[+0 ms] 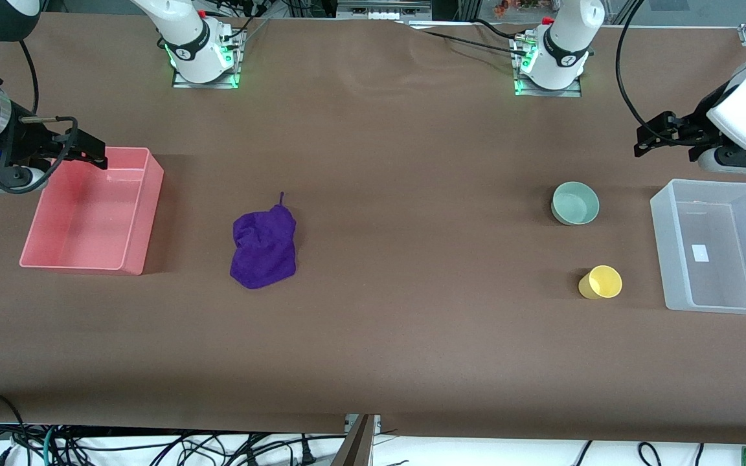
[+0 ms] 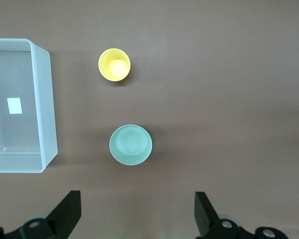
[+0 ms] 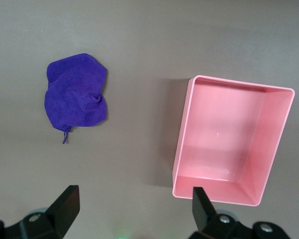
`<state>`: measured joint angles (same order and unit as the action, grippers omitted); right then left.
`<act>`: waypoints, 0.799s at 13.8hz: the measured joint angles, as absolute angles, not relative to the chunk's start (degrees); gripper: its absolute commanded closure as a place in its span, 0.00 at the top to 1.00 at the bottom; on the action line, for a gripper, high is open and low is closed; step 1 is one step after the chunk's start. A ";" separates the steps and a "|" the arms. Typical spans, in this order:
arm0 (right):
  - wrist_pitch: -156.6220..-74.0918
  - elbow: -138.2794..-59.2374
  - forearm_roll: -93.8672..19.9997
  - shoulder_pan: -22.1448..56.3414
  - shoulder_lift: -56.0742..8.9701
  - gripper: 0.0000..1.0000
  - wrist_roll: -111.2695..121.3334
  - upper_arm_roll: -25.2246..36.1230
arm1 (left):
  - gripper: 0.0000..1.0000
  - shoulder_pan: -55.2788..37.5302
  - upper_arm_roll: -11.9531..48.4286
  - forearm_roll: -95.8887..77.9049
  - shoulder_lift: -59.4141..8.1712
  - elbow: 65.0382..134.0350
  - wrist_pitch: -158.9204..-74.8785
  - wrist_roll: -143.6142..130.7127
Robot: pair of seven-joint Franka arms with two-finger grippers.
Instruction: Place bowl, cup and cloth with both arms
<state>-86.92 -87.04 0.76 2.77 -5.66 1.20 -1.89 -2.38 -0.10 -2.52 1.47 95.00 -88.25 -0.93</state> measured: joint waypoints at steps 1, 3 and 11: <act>-86.94 -87.03 0.76 2.77 -5.66 1.00 1.20 -1.89 | 1.00 -2.30 -0.10 -2.52 1.41 95.00 -88.25 -0.93; -87.04 -87.01 0.76 2.78 -5.66 1.00 1.20 -1.89 | 1.00 -2.28 -0.10 -2.52 1.12 95.00 -88.26 -0.93; -87.07 -86.99 0.76 2.78 -5.66 1.00 1.20 -1.90 | 1.00 -1.92 -0.10 -2.53 0.91 95.00 -88.27 -0.93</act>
